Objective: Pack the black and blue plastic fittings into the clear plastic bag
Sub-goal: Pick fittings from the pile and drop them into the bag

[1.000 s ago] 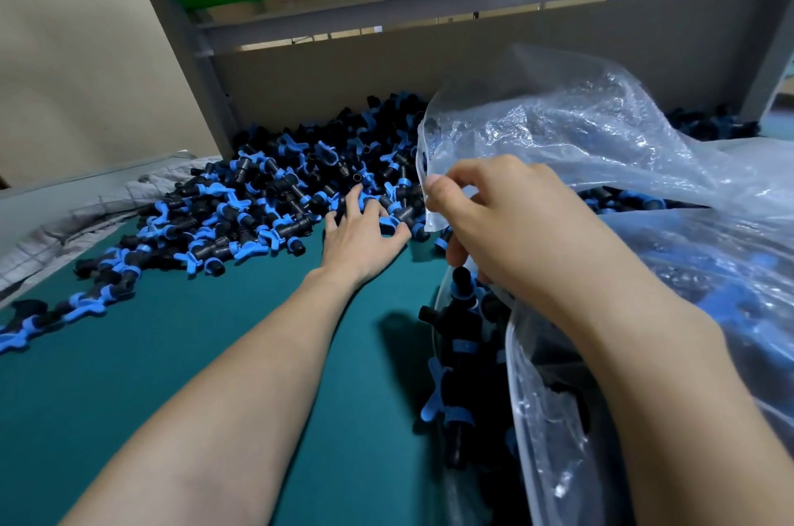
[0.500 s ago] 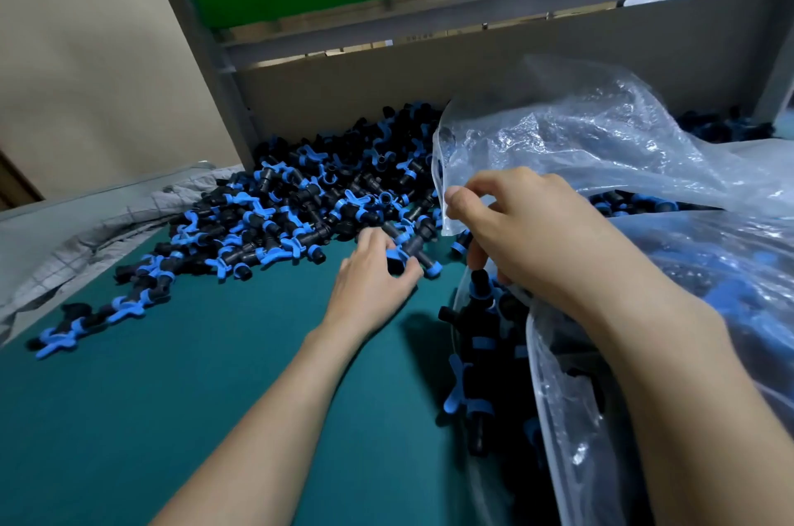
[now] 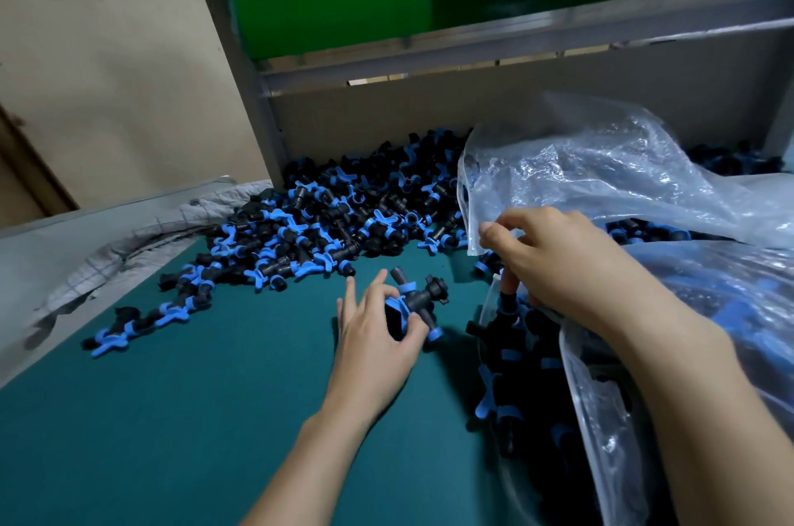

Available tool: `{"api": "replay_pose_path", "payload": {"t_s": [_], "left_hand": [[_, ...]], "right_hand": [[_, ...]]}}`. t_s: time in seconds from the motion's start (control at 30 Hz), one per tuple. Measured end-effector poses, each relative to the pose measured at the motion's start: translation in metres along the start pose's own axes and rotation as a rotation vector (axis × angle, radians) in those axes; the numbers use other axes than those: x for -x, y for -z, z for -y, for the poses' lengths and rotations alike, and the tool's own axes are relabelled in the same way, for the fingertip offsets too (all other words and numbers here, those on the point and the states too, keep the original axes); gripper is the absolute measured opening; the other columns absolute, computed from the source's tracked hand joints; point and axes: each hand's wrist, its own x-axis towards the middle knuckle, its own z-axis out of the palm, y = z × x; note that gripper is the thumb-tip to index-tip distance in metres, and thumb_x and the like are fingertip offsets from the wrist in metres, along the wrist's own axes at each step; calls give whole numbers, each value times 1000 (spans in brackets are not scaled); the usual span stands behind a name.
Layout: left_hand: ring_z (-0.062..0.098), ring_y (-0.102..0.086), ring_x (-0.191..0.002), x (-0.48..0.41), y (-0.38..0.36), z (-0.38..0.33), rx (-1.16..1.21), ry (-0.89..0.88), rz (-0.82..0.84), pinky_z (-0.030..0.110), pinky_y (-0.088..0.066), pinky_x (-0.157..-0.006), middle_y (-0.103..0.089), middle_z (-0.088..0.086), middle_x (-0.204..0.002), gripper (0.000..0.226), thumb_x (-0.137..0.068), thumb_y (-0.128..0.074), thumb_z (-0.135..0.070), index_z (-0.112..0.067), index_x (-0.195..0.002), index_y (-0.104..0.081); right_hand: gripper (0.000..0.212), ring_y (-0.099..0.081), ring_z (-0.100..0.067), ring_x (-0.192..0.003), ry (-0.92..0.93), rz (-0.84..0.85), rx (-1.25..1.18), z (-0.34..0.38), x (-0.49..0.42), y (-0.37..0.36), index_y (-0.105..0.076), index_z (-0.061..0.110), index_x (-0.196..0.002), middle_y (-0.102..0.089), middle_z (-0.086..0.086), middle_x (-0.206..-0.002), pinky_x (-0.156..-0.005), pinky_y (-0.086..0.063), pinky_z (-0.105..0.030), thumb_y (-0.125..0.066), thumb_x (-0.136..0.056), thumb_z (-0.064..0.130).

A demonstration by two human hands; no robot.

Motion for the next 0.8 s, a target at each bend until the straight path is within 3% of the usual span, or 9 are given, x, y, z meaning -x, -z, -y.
{"api": "replay_pose_path", "payload": {"t_s": [0.07, 0.13, 0.17, 0.3, 0.37, 0.5, 0.57, 0.7, 0.8], "left_hand": [[18, -32, -138, 1, 5, -6, 68, 7, -107, 31, -33, -109, -49, -5, -139, 24, -84, -57, -39, -40, -102, -41], [3, -56, -106, 4, 12, -14, 193, -5, -171, 11, -41, -81, -62, -18, -109, 24, -81, -55, -38, -44, -101, -43], [-1, -60, -93, 6, 14, -18, 272, -21, -172, 10, -42, -73, -65, -20, -99, 25, -82, -57, -33, -42, -102, -46], [9, -66, -83, 18, 21, -40, 664, -103, -104, 19, -48, -75, -70, -8, -96, 35, -84, -56, -13, -38, -108, -56], [11, -65, -85, 21, 24, -51, 815, -121, -39, 20, -50, -76, -70, -4, -98, 42, -86, -52, -8, -38, -115, -58], [23, -62, -84, 24, 30, -59, 873, -124, 113, 24, -52, -80, -64, 8, -103, 54, -88, -51, -9, -46, -127, -57], [21, -57, -82, 25, 32, -60, 900, -106, 168, 25, -51, -78, -60, 6, -102, 54, -89, -54, -11, -45, -131, -55], [18, -56, -69, 20, 36, -62, 1059, -6, 166, 24, -49, -59, -67, 3, -91, 55, -88, -57, -18, -30, -141, -46], [25, -67, -81, 15, 43, -63, 1378, 142, 155, 29, -56, -69, -70, 16, -106, 47, -86, -56, -16, -15, -132, -49]], "right_hand": [[30, -55, -6, -63, 7, 2, 4, -1, 0, 0, -63, 29, -92, -71, 11, -65, -78, -54, -37, -39, -101, 46], [28, -54, -5, -64, 15, 7, 7, -2, -1, 0, -61, 31, -92, -71, 11, -66, -77, -54, -37, -40, -101, 46], [27, -55, -6, -64, 22, 12, 9, -1, -2, 0, -61, 32, -92, -71, 11, -67, -77, -54, -37, -40, -101, 47], [26, -61, -9, -78, 111, 23, 30, 3, 0, 1, -61, 37, -97, -68, 13, -89, -78, -51, -36, -42, -97, 55], [31, -60, 0, -79, 183, 35, -11, 6, 2, 2, -63, 40, -106, -65, 18, -96, -76, -49, -34, -43, -93, 61], [36, -57, 8, -74, 283, 96, -107, 12, 3, 0, -61, 49, -116, -64, 24, -99, -65, -40, -20, -47, -87, 65], [28, -57, 8, -76, 299, 139, -96, 13, 3, -3, -62, 48, -115, -65, 21, -100, -67, -42, -20, -52, -91, 58], [13, -60, 7, -72, 248, 139, -96, 7, 1, 0, -69, 37, -99, -66, 17, -87, -64, -43, -15, -58, -95, 42], [17, -59, -1, -73, 185, 43, -61, 2, -1, 3, -67, 36, -95, -65, 13, -82, -68, -44, -27, -54, -96, 45]]}}
